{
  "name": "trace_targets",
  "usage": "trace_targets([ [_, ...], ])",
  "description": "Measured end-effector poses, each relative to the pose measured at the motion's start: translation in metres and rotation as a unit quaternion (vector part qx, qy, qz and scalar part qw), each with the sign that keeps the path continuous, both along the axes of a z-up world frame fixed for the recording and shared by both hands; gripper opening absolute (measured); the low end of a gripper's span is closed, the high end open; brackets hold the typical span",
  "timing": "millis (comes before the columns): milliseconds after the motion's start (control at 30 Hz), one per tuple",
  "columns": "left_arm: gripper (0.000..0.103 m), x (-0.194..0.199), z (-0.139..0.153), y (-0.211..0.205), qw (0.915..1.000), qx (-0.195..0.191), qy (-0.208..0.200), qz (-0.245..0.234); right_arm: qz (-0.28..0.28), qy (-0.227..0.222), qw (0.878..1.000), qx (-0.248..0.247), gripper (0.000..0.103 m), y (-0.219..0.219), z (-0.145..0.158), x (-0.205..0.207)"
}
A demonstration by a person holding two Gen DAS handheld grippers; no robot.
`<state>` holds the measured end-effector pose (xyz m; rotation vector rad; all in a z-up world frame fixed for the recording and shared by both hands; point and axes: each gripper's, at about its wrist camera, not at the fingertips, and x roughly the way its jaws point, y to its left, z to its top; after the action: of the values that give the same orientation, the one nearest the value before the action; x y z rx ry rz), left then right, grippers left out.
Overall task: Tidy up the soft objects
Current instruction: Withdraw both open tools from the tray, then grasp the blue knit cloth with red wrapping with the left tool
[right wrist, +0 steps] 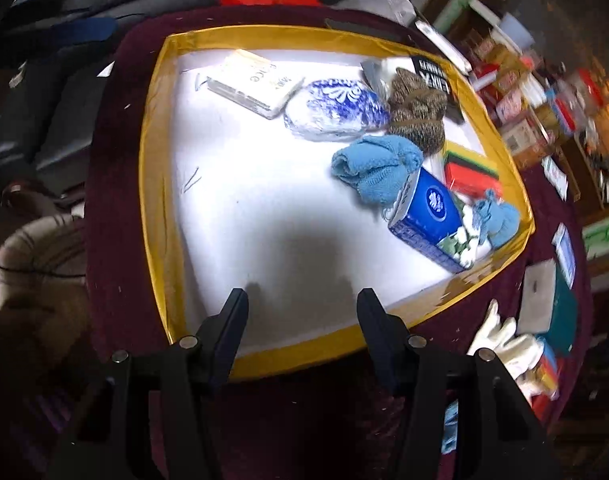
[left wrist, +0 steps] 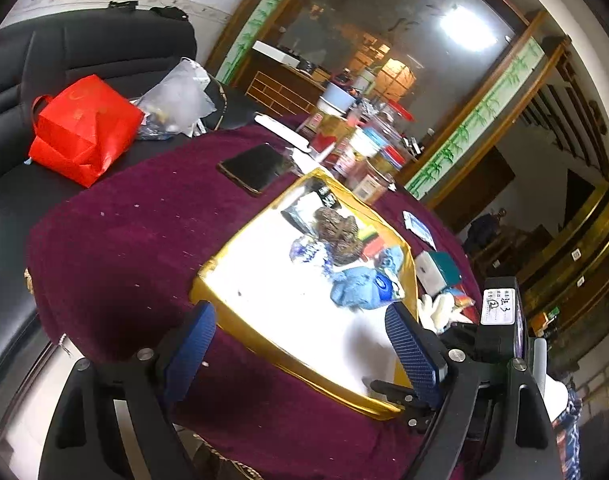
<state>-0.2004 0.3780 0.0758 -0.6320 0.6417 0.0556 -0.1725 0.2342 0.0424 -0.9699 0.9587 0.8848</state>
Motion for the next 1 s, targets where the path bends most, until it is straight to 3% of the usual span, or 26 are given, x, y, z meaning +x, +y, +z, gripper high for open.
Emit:
trace_targets([
  [100, 0.089, 0.000, 0.001, -0.010, 0.9999, 0.011, 0.002, -0.008, 0.004, -0.005, 1.000, 0.019, 0.059, -0.007, 0.004, -0.001],
  [167, 0.089, 0.001, 0.002, -0.013, 0.9998, 0.017, 0.004, -0.012, -0.005, 0.006, 0.998, 0.059, 0.064, -0.017, 0.018, -0.005],
  [300, 0.089, 0.000, 0.000, -0.019, 0.9996, 0.027, 0.006, -0.008, -0.099, 0.015, 0.985, 0.139, 0.072, -0.048, 0.040, 0.024],
  [400, 0.089, 0.000, -0.002, -0.027, 0.9994, 0.025, 0.004, -0.023, -0.197, 0.030, 0.960, 0.198, 0.072, -0.093, 0.050, 0.051],
  [500, 0.089, 0.001, 0.002, -0.041, 0.9981, 0.043, -0.004, -0.044, -0.278, 0.033, 0.922, 0.267, 0.072, -0.156, 0.061, 0.067],
  [633, 0.091, 0.011, 0.005, -0.069, 0.9940, 0.069, -0.006, -0.085, -0.367, 0.008, 0.874, 0.317, 0.072, -0.240, 0.065, 0.081],
  [833, 0.091, 0.042, -0.003, -0.133, 0.9823, 0.079, 0.020, -0.169, -0.457, -0.017, 0.818, 0.348, 0.073, -0.322, 0.039, 0.100],
  [1000, 0.091, 0.066, -0.011, -0.203, 0.9642, 0.094, 0.057, -0.242, -0.488, -0.019, 0.784, 0.383, 0.073, -0.356, 0.013, 0.115],
])
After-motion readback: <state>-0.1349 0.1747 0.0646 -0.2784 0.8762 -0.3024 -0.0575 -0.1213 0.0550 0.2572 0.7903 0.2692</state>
